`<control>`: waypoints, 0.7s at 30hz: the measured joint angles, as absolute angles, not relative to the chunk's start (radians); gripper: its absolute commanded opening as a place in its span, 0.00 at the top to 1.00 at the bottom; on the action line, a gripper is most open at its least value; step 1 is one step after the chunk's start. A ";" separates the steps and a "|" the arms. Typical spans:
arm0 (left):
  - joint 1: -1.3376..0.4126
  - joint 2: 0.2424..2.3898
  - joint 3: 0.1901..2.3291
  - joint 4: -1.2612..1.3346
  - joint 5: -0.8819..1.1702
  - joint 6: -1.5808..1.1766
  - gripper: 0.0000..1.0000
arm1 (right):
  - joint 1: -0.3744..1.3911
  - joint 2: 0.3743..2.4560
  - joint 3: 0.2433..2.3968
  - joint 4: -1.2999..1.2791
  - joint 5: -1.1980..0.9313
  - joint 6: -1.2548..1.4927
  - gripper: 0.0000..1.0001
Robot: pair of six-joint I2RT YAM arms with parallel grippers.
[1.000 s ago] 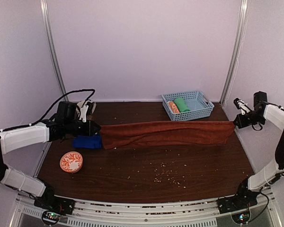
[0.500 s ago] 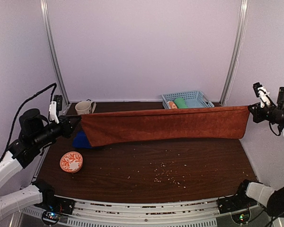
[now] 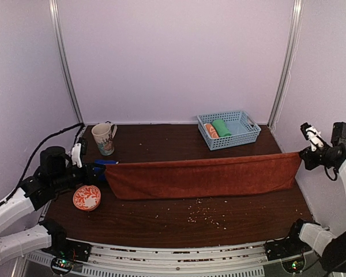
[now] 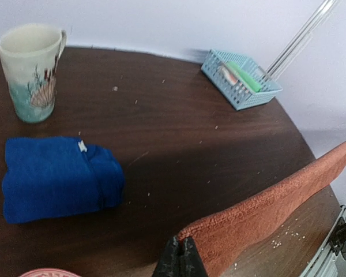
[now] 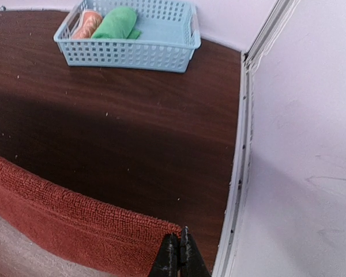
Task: Roll the towels
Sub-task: Flatten out the towel at the center of the board.
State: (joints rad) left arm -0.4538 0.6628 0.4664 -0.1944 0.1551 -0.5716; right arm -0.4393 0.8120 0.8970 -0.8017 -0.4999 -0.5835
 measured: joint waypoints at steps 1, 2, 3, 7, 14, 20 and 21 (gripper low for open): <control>-0.455 0.698 0.460 -0.190 0.152 -0.579 1.00 | -0.439 0.855 0.889 -0.796 -0.500 -0.595 1.00; -0.456 0.737 0.457 -0.184 0.149 -0.584 1.00 | -0.439 0.901 0.881 -0.789 -0.501 -0.601 1.00; -0.456 0.795 0.457 -0.173 0.146 -0.590 1.00 | -0.439 0.950 0.873 -0.782 -0.501 -0.606 1.00; -0.458 1.036 0.476 -0.108 0.132 -0.597 1.00 | -0.432 1.205 0.868 -0.751 -0.499 -0.619 1.00; -0.457 1.457 0.661 -0.033 0.120 -0.568 1.00 | -0.395 1.559 0.962 -0.674 -0.491 -0.561 1.00; -0.457 1.586 0.813 0.022 0.101 -0.535 1.00 | -0.323 1.600 1.032 -0.558 -0.455 -0.455 1.00; -0.457 1.597 0.826 0.030 0.095 -0.532 1.00 | -0.315 1.605 1.039 -0.538 -0.445 -0.436 1.00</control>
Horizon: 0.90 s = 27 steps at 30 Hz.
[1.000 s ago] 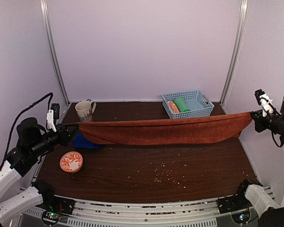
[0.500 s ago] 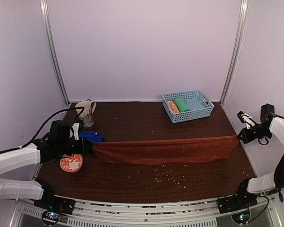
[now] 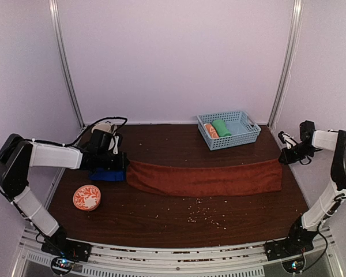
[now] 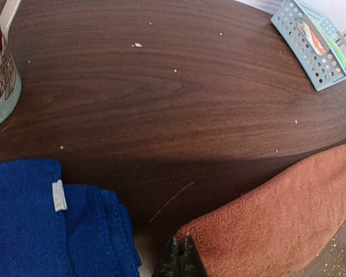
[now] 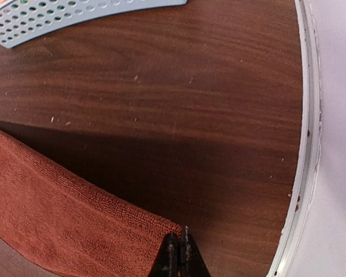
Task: Roll the towels
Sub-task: Flatten out the towel at the center of the board.
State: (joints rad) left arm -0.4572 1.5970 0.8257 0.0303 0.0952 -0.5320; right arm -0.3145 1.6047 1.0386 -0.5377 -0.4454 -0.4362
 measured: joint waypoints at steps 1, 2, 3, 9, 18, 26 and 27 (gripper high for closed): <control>-0.457 1.608 0.836 0.033 0.090 -0.530 1.00 | -0.307 1.611 1.044 -0.512 -0.435 -0.413 0.99; -0.457 1.622 0.848 0.034 0.084 -0.529 1.00 | -0.301 1.618 1.047 -0.490 -0.424 -0.391 0.98; -0.457 1.641 0.863 0.034 0.077 -0.529 1.00 | -0.296 1.626 1.049 -0.472 -0.414 -0.376 0.95; -0.454 1.740 0.929 0.027 0.033 -0.530 0.76 | -0.272 1.696 1.090 -0.403 -0.344 -0.277 0.74; -0.457 1.662 0.974 -0.041 0.002 -0.529 0.64 | -0.242 1.573 1.096 -0.409 -0.308 -0.244 0.66; -0.468 1.523 0.911 -0.130 0.164 -0.529 0.59 | -0.228 1.349 0.978 -0.536 -0.369 -0.400 0.67; -0.469 1.530 0.904 -0.147 0.183 -0.528 0.59 | -0.222 1.349 0.952 -0.554 -0.373 -0.422 0.67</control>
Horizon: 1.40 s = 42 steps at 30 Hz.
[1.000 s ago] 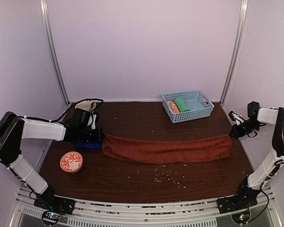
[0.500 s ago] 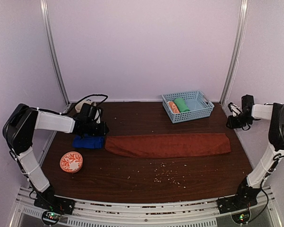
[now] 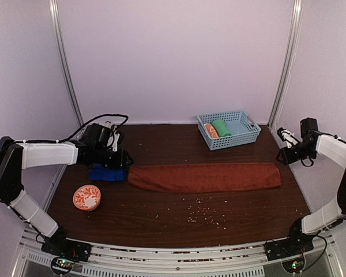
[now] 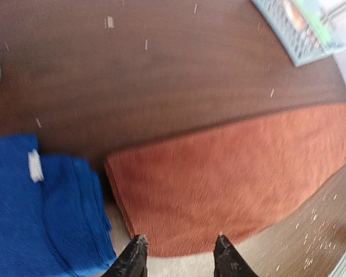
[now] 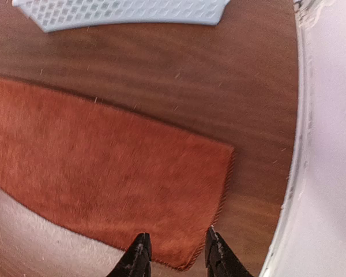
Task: Roll the towels
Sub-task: Flatten out the towel at the center of the board, then smooth out the towel at the center of the board.
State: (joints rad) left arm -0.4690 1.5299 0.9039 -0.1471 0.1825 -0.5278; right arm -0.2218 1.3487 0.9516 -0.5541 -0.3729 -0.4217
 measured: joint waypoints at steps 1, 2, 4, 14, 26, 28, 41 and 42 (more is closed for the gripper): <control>-0.469 1.541 0.896 -0.168 0.202 -0.525 0.58 | -0.216 1.352 0.928 -0.567 -0.376 -0.441 0.67; -0.470 1.557 0.889 -0.189 0.221 -0.523 0.57 | -0.208 1.359 0.899 -0.588 -0.378 -0.455 0.67; -0.471 1.589 0.881 -0.220 0.247 -0.518 0.55 | -0.196 1.383 0.859 -0.617 -0.379 -0.480 0.68; -0.475 1.739 0.889 -0.169 0.334 -0.513 0.46 | -0.139 1.513 0.847 -0.630 -0.393 -0.493 0.68; -0.521 1.689 0.949 -0.150 0.496 -0.527 0.54 | -0.111 1.629 0.900 -0.588 -0.346 -0.460 0.69; -0.523 1.634 0.968 -0.178 0.517 -0.533 0.54 | -0.111 1.634 0.903 -0.586 -0.340 -0.455 0.69; -0.522 1.551 1.071 -0.489 0.440 -0.540 0.65 | -0.111 1.647 0.916 -0.584 -0.336 -0.441 0.69; -0.522 1.571 1.061 -0.501 0.436 -0.537 0.63 | -0.111 1.648 0.919 -0.585 -0.336 -0.440 0.69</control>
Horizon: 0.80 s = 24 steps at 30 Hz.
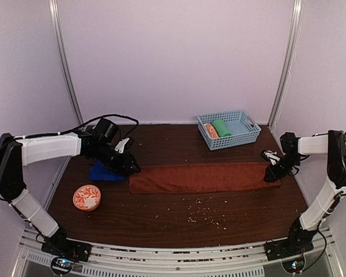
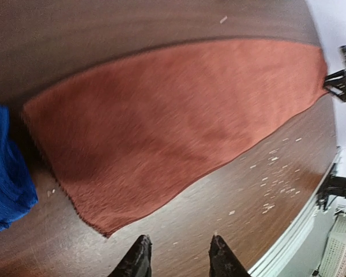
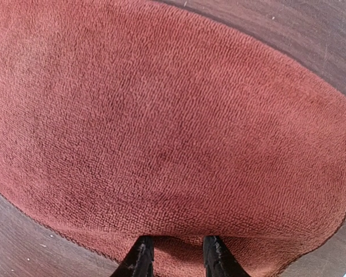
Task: Roll the towels
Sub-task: Smooth out the towel at the center of the board.
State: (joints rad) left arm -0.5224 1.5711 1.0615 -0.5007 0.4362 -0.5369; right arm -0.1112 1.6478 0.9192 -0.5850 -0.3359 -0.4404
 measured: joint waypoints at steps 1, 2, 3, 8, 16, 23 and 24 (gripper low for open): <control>-0.522 1.585 1.053 -0.506 0.431 -0.534 0.60 | -0.111 1.648 0.921 -0.585 -0.336 -0.440 0.69; -0.522 1.605 1.041 -0.513 0.421 -0.529 0.58 | -0.111 1.649 0.924 -0.585 -0.336 -0.440 0.70; -0.522 1.622 1.030 -0.521 0.408 -0.523 0.57 | -0.111 1.649 0.925 -0.584 -0.336 -0.440 0.70; -0.522 1.659 0.998 -0.512 0.360 -0.498 0.65 | -0.111 1.654 0.931 -0.590 -0.336 -0.441 0.70; -0.517 1.745 1.183 -0.505 0.252 -0.451 0.52 | -0.111 1.651 1.025 -0.648 -0.340 -0.440 0.68; -0.485 1.897 1.348 -0.526 0.177 -0.366 0.55 | -0.111 1.629 1.082 -0.674 -0.333 -0.437 0.68; -0.483 1.914 1.356 -0.529 0.176 -0.356 0.55 | -0.111 1.633 1.082 -0.677 -0.327 -0.435 0.68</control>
State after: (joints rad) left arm -0.4828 1.9144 1.3556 -0.5293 0.1757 -0.3561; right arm -0.1108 1.6325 1.0817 -0.6769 -0.3271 -0.4351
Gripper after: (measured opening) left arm 0.469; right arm 0.324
